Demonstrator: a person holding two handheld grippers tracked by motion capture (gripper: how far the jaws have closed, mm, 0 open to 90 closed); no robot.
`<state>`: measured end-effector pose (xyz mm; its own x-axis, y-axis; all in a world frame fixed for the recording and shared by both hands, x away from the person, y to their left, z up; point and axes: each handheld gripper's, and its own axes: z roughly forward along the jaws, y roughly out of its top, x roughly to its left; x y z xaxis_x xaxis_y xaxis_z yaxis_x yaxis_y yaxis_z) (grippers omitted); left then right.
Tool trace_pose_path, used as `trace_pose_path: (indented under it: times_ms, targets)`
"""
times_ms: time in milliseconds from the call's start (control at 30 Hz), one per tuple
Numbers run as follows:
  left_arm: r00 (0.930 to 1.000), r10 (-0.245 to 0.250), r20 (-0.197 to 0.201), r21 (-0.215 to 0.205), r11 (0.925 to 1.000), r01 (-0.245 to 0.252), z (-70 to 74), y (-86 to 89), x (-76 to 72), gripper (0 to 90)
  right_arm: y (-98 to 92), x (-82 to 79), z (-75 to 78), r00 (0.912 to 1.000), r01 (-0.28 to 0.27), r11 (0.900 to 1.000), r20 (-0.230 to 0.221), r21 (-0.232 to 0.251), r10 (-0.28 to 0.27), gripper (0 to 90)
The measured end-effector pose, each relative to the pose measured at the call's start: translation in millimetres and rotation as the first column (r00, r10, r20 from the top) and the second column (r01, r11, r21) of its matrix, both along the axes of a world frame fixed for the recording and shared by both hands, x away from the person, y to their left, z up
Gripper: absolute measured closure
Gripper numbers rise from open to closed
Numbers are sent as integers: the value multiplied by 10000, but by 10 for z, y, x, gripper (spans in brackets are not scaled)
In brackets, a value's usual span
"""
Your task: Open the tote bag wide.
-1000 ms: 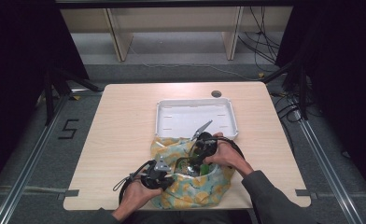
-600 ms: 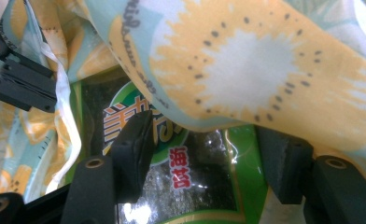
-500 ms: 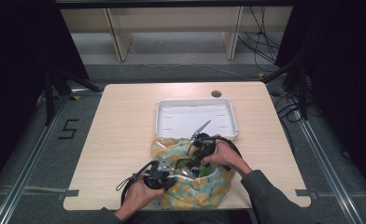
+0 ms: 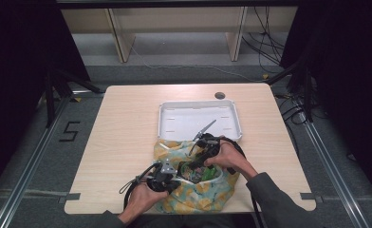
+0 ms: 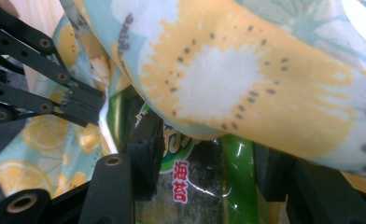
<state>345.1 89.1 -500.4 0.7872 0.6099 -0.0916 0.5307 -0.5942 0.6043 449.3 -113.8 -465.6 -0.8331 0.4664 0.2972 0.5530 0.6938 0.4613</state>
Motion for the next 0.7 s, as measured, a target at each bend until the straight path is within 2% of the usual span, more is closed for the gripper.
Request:
trace_pose_path:
  times_ms: [33,67,100,133,200,233,267,300,367,400,433,533,567,600,633,667,700]
  targets:
    - [9999,93,-58,-38,9999,-93,-4,-3,-4,873,-3,-9,16,9997,134,9999,-185,-58,-135,533]
    - [10000,87,-43,-22,10000,-87,-3,-3,-5,873,4,-15,18,9991,267,9996,-322,112,-264,537]
    - [9997,-194,120,52,9998,193,2,4,11,873,4,-15,18,9991,267,9996,-322,112,-264,537]
    - [10000,-81,59,67,9999,81,4,2,1,873,0,-14,26,9988,257,9993,-423,261,-246,548]
    - [9999,-63,121,20,10000,63,-1,-4,4,873,-6,-25,35,9939,252,9980,-1083,585,-187,612]
    - [9999,-63,140,41,10000,62,1,-6,6,872,21,-55,60,9894,196,9980,-1446,597,-108,637]
    - [9999,-62,139,39,10000,61,1,-5,8,872,21,-55,60,9894,196,9980,-1446,597,-108,637]
    - [9999,58,160,-21,10000,-58,-3,-5,5,869,56,-72,95,9948,-85,9978,-1010,662,152,692]
    - [9999,-7,129,89,10000,6,16,0,8,866,57,-71,118,9925,-211,9969,-1184,758,300,714]
    - [9997,-52,227,52,10000,51,25,5,12,863,71,-96,146,9927,-63,9979,-1196,638,139,726]
    - [9996,-60,259,98,9999,57,36,7,8,846,80,-113,166,9953,-271,9975,-908,652,329,744]
    - [9995,-131,273,-32,9999,132,93,6,-23,795,73,-112,161,9962,-356,9976,-775,596,401,753]
    - [9996,43,271,-305,9995,-35,152,8,-53,762,66,-123,176,9948,-146,9983,-998,572,203,755]
    - [9994,-88,349,-426,9990,103,216,14,-84,737,60,-117,174,9956,-173,9980,-911,614,229,755]
    - [9994,-88,349,-426,9990,103,216,14,-84,714,60,-117,174,9956,-173,9980,-911,614,229,755]
    - [9990,-154,413,-651,9977,181,329,23,-138,691,41,-108,174,9960,-221,9975,-852,670,278,755]
    - [9990,-154,413,-651,9977,181,329,23,-138,678,41,-108,174,9960,-221,9975,-852,670,278,755]
